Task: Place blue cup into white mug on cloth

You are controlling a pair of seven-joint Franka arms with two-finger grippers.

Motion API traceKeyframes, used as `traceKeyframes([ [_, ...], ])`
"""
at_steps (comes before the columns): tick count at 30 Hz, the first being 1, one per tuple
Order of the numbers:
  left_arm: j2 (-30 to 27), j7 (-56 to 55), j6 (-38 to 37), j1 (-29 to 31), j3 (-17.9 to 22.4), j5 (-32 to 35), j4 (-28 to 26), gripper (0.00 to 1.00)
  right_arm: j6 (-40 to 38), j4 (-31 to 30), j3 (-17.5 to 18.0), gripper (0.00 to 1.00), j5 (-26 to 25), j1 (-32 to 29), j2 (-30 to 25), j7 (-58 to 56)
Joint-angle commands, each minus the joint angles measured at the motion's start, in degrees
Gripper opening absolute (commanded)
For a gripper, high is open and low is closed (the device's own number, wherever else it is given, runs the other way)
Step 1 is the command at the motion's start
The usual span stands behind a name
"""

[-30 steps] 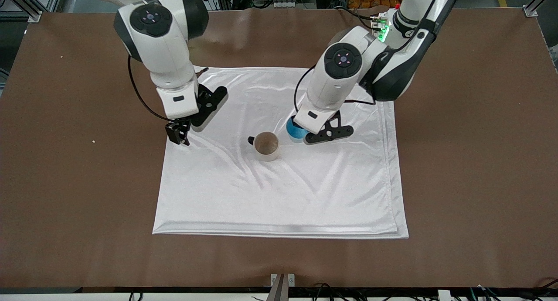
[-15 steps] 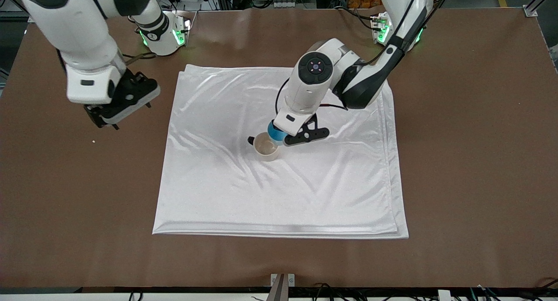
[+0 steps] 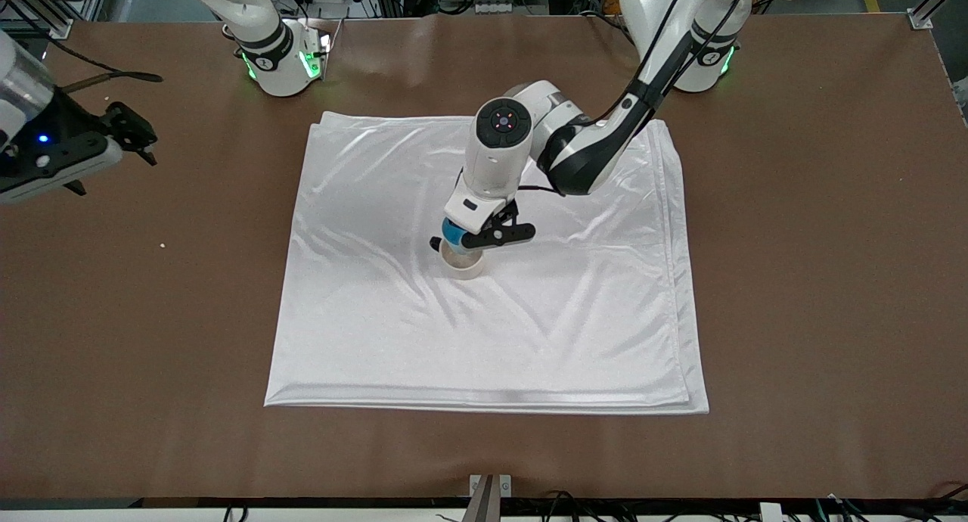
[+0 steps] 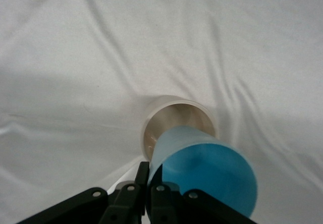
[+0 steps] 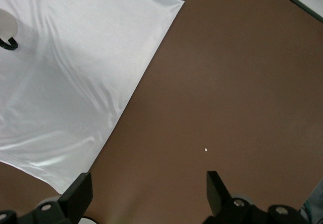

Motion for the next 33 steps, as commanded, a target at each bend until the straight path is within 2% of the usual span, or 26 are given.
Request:
traceKeyframes([
  [1, 1.98, -1.35, 1.44, -1.05, 0.78, 1.89, 2.14, 0.00, -0.29, 1.63, 0.86, 1.00, 2.77, -3.39, 0.95, 9.00],
  [11, 3.65, -0.65, 3.38, -1.66, 0.87, 2.59, 2.05, 0.00, 2.97, 1.20, 0.77, 1.00, 3.21, -4.27, 1.74, 23.25],
  [12, 3.74, -0.47, 3.38, -1.75, 0.87, 3.20, 2.14, 0.02, 3.14, 1.11, 0.77, 1.00, 3.21, -4.36, 1.74, 23.78],
  [14, 3.91, -0.12, 3.38, -1.66, 0.78, 4.17, 2.05, 0.14, 3.41, 1.02, 0.86, 1.00, 3.21, -4.97, 1.92, 25.62],
  [15, 3.91, 0.06, 3.38, -1.66, 0.78, 4.26, 2.14, 0.23, 3.67, 0.84, 0.86, 1.00, 3.30, -5.06, 1.92, 26.50],
  [16, 4.00, 0.50, 3.38, -1.66, 0.78, 4.26, 2.14, 0.39, 3.85, 0.49, 0.86, 1.00, 3.30, -5.06, 1.92, 27.29],
  [17, 4.00, 1.02, 3.38, -1.58, 0.78, 4.35, 2.05, 0.78, 4.02, 0.23, 0.86, 1.00, 3.38, -5.06, 1.92, 27.91],
  [18, 4.00, 1.81, 3.38, -1.75, 0.87, 4.78, 2.05, 1.00, 4.29, -0.03, 0.86, 1.00, 3.38, -5.06, 1.83, 28.43],
  [24, 2.78, 3.57, 3.29, -1.14, 0.87, 6.37, 2.05, 1.00, 4.38, -1.70, 0.86, 1.00, 3.38, -5.06, 1.13, 29.23],
  [33, -3.55, 3.93, 1.19, 3.69, 0.96, 6.63, 2.05, 1.00, 3.94, -2.15, 0.86, 1.00, 4.70, -5.94, 0.95, 30.46],
])
